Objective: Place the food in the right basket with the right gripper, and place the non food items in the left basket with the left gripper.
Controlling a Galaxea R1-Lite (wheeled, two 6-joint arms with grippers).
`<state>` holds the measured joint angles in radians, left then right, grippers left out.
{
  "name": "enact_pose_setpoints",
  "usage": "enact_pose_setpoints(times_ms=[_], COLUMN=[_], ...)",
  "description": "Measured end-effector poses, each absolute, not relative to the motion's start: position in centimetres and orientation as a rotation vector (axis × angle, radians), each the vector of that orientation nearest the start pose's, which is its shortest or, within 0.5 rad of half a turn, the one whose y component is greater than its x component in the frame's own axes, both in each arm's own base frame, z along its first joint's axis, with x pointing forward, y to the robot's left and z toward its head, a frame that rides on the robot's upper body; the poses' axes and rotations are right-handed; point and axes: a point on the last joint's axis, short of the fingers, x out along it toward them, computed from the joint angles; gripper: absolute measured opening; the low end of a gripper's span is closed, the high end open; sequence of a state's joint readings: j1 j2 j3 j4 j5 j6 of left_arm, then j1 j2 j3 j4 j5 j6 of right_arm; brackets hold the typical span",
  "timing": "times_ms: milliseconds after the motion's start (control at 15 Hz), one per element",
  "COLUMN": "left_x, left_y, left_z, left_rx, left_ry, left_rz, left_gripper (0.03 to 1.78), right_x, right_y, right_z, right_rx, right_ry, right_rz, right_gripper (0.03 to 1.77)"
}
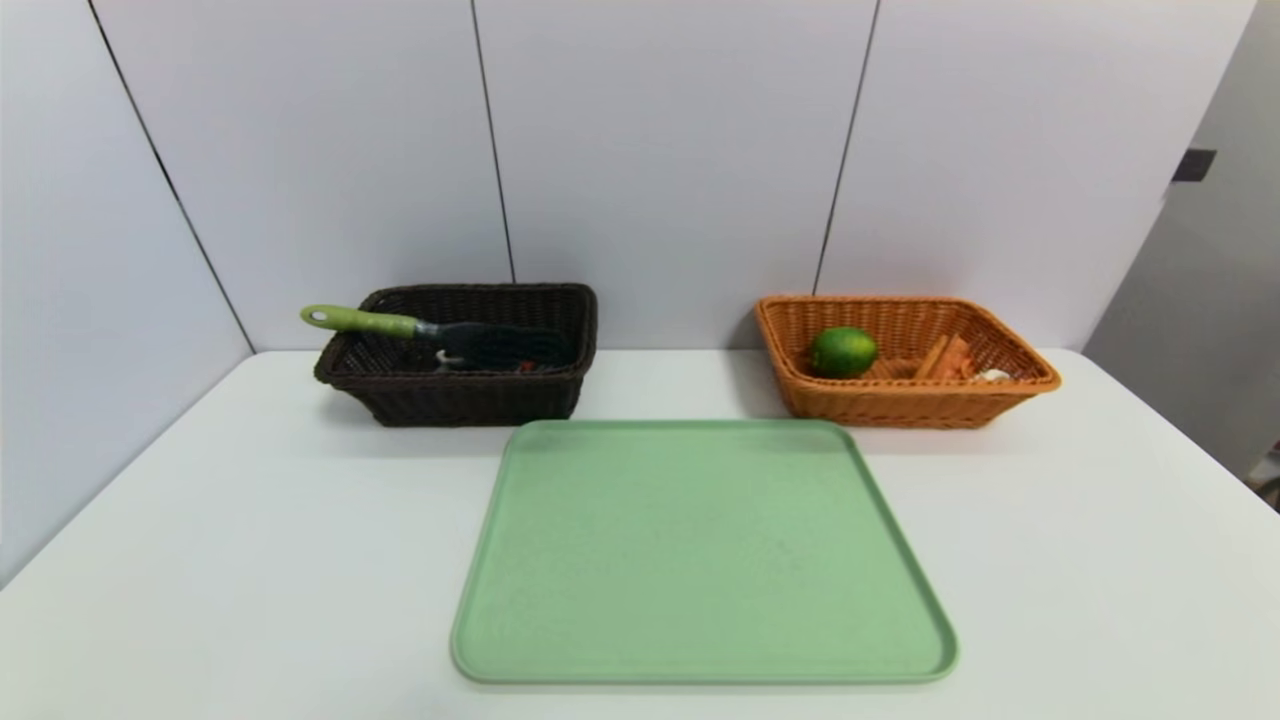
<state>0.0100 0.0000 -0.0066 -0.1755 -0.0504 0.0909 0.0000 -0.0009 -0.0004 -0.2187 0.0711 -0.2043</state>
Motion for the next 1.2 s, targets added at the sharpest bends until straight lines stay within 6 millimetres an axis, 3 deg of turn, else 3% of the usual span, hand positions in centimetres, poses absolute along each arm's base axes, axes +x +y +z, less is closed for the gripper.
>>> enact_pose_setpoints(times_ms=[200,400,1200], left_x=[-2.3,-2.3,-2.3], left_y=[-0.1,-0.1,-0.1], left_z=[7.8,7.6,7.5], left_rx=[0.099,0.076,0.060], left_ry=[-0.028,-0.003,-0.001], left_rz=[-0.036,-0.035,-0.036], left_gripper=[1.69,1.69,1.69], right_x=[-2.3,-2.3,-2.3], right_y=[0.1,0.1,0.1], right_z=[8.6,7.5,7.5], right_rx=[-0.205,-0.175,-0.138], right_ry=[-0.108,-0.003,0.002], right_rz=[0.042,0.039,0.035], right_gripper=[1.70,1.70,1.70])
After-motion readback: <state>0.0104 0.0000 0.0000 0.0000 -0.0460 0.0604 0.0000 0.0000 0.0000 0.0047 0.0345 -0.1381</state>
